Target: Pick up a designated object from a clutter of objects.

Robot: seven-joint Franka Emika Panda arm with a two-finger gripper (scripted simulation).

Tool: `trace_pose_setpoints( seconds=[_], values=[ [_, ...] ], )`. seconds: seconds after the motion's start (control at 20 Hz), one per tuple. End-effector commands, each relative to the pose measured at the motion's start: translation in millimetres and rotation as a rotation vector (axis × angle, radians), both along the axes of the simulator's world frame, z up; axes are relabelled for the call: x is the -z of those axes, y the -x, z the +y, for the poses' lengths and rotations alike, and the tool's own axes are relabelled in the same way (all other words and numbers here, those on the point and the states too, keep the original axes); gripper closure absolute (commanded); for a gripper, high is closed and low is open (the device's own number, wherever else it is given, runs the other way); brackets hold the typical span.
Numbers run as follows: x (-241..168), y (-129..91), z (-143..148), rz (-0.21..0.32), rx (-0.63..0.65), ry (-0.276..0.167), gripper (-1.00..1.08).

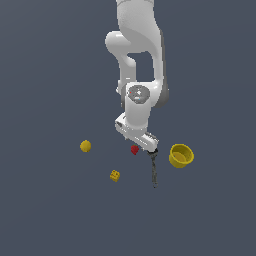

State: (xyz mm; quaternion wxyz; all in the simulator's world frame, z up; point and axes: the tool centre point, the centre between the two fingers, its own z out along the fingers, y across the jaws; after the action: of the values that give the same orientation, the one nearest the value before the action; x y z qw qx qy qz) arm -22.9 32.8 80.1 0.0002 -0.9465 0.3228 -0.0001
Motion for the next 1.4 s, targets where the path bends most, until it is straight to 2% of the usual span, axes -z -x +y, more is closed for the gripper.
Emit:
trace_pose_setpoints(
  seconds=[0.0,0.4,0.85,1.15,1.2,1.35],
  values=[
    [5,2,0,0.000,0.016,0.000,-0.92],
    [11,3,1,0.001,0.018,0.000,-0.92],
    [48,4,1,0.000,0.021,0.000,-0.92],
    [58,4,1,0.000,0.022,0.000,-0.92],
    [58,4,1,0.000,0.022,0.000,1.08],
    [58,4,1,0.000,0.022,0.000,1.08]
  ],
)
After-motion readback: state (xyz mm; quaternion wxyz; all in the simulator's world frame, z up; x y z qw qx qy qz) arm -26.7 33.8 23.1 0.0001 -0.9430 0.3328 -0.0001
